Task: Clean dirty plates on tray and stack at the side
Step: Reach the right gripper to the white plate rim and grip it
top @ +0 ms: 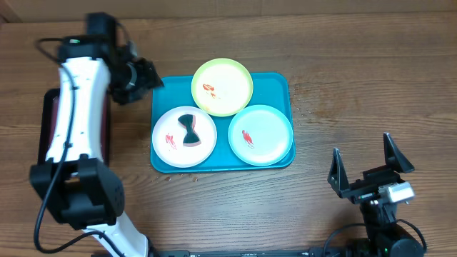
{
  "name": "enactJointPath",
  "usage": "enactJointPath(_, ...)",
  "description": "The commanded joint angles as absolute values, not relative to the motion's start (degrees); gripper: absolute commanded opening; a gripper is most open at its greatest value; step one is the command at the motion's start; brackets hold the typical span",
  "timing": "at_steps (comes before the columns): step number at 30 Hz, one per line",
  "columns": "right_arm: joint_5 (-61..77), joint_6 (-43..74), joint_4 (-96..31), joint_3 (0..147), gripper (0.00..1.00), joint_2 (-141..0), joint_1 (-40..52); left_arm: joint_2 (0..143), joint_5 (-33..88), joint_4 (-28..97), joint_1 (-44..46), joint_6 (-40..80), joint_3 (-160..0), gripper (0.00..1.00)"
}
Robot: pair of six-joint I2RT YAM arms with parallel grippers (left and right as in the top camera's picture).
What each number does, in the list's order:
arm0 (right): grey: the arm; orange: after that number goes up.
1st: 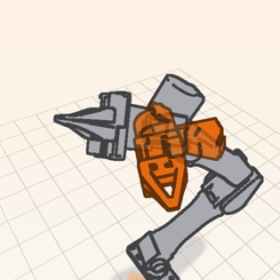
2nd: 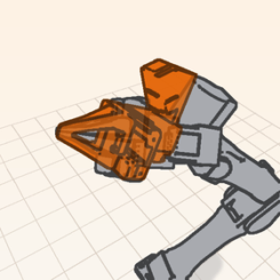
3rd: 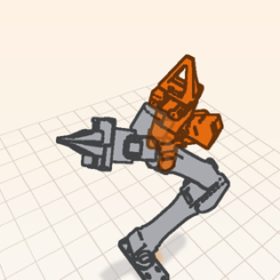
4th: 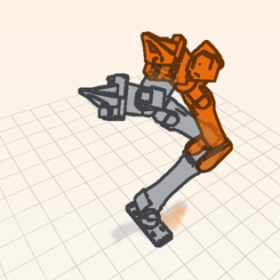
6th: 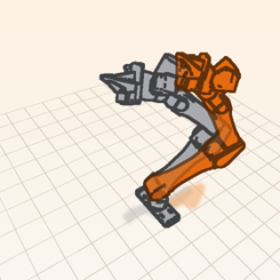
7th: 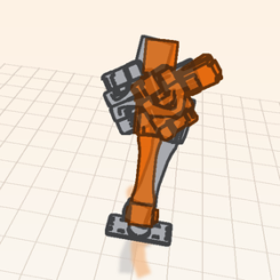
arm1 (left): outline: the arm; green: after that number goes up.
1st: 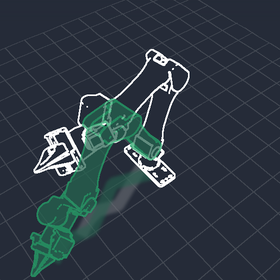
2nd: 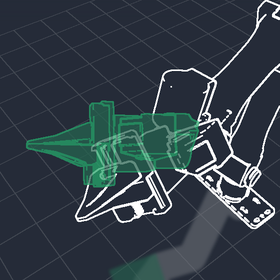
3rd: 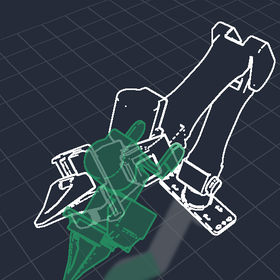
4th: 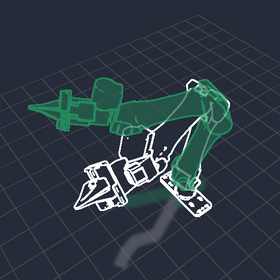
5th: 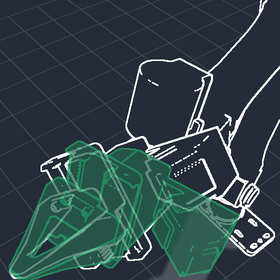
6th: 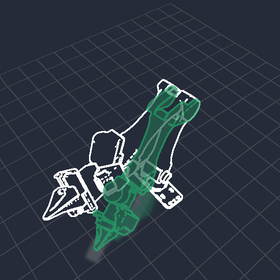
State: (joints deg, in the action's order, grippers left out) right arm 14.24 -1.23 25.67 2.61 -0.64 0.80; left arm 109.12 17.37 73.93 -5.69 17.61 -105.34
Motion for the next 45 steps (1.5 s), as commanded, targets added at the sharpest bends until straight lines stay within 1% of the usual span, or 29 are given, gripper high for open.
enactJointPath(1, 16.80, 0.16, 20.93, 11.73, 1.00, -2.57, 0.97, 108.99, 18.09, 74.74, -6.79, 15.90, -106.21, 0.86)
enactJointPath(3, 15.49, -1.67, 8.23, 22.70, 1.00, -8.14, 0.89, 109.14, 18.06, 74.70, -6.90, 15.90, -106.17, 1.00)
enactJointPath(7, 16.88, -5.04, -25.17, 51.59, 1.00, -27.77, 0.91, 109.19, 18.06, 73.87, -6.55, 15.94, -106.17, 1.00)
enactJointPath(10, 22.98, -3.16, -41.80, 70.24, 1.00, -42.54, 0.93, 109.19, 18.04, 73.69, -6.35, 15.90, -106.17, 0.99)
enactJointPath(11, 26.48, -1.54, -46.33, 75.09, 1.00, -46.57, 0.91, 109.19, 18.04, 73.69, -6.35, 15.90, -106.17, 0.96)
enactJointPath(12, 30.74, -0.93, -50.81, 80.55, 1.00, -51.35, 0.91, 109.19, 18.04, 73.69, -6.35, 15.90, -106.17, 0.87)
enactJointPath(14, 38.22, 0.69, -52.90, 86.35, 1.00, -57.63, 0.93, 109.19, 18.06, 73.71, -6.35, 15.90, -106.17, 0.74)
enactJointPath(15, 42.13, 2.11, -52.82, 88.33, 1.00, -60.36, 1.04, 109.19, 18.06, 73.78, -6.35, 15.92, -106.17, 0.70)
enactJointPath(16, 45.45, 3.07, -52.82, 90.04, 0.92, -62.98, 1.34, 109.19, 18.06, 73.91, -6.35, 15.92, -106.17, 0.70)
enactJointPath(17, 46.78, 3.64, -52.95, 91.72, 0.82, -65.89, 2.22, 109.19, 18.06, 73.97, -6.35, 15.92, -106.17, 0.70)
enactJointPath(18, 45.54, 5.32, -53.21, 92.86, 0.77, -68.12, 3.38, 109.19, 18.06, 74.13, -6.35, 15.92, -106.17, 0.70)
enactJointPath(19, 42.37, 7.64, -53.32, 93.71, 0.75, -70.46, 5.10, 109.19, 18.06, 74.26, -6.35, 15.92, -106.17, 0.70)
enactJointPath(20, 38.26, 10.35, -53.36, 94.02, 0.76, -72.40, 6.96, 109.19, 18.06, 74.39, -6.35, 15.92, -106.17, 0.70)
enactJointPath(21, 34.06, 12.60, -53.36, 94.08, 0.80, -74.24, 9.06, 109.19, 18.04, 74.56, -6.35, 15.90, -106.17, 0.69)
enactJointPath(23, 25.78, 15.18, -53.89, 94.08, 0.82, -78.56, 14.48, 109.19, 18.04, 74.81, -6.35, 15.90, -106.17, 0.68)
enactJointPath(24, 22.63, 16.23, -54.04, 94.08, 0.77, -80.77, 17.12, 109.19, 18.06, 74.85, -6.35, 15.88, -106.17, 0.63)
enactJointPath(26, 16.93, 19.64, -53.89, 94.08, 0.54, -85.86, 22.33, 109.19, 18.04, 74.94, -6.35, 15.90, -106.17, 0.56)
enactJointPath(27, 14.76, 20.95, -53.58, 94.08, 0.47, -88.29, 24.34, 109.19, 18.06, 74.91, -6.35, 15.90, -106.17, 0.54)
enactJointPath(28, 13.02, 21.74, -52.97, 94.08, 0.44, -91.09, 26.39, 109.19, 18.06, 74.91, -6.35, 15.90, -106.17, 0.54)
enactJointPath(33, 12.01, 22.79, -48.27, 94.08, 0.43, -102.45, 32.47, 109.19, 18.06, 75.00, -6.35, 15.90, -106.17, 0.53)
enactJointPath(40, 11.99, 22.79, -43.57, 94.08, 0.44, -113.36, 37.54, 109.19, 18.04, 74.96, -6.35, 15.90, -106.17, 0.53)
enactJointPath(45, 9.63, 22.81, -40.56, 94.08, 0.44, -118.50, 38.96, 109.19, 18.04, 75.00, -6.35, 15.90, -106.17, 0.48)
